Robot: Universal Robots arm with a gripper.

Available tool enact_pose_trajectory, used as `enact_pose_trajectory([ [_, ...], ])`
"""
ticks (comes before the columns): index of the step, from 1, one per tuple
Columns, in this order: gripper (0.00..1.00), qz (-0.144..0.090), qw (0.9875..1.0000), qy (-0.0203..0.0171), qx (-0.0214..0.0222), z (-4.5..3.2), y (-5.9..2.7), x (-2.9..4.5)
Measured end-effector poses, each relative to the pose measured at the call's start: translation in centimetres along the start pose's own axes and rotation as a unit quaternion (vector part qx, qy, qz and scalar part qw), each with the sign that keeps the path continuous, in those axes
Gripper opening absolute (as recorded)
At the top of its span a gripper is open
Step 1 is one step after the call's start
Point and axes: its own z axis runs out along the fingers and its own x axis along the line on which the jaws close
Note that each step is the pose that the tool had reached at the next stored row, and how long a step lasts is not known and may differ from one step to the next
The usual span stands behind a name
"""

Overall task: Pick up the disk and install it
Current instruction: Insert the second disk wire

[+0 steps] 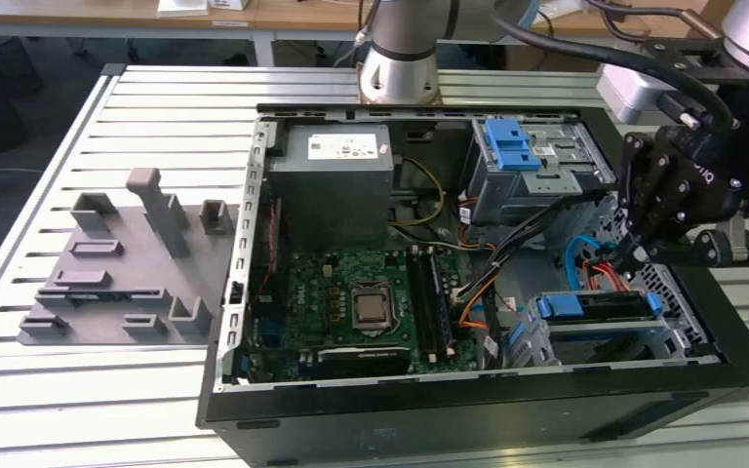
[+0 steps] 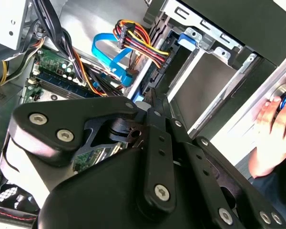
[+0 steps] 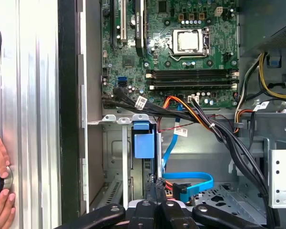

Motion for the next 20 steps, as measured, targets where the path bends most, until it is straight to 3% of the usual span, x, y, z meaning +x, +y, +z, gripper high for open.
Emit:
enact_pose_trajectory([
  [9,0.11,0.000,1.0000,0.0001,-0.0007,-0.32,0.03,-0.31],
  [20,0.11,0.000,1.0000,0.0027,-0.0018,-0.44,0.07,-1.77],
])
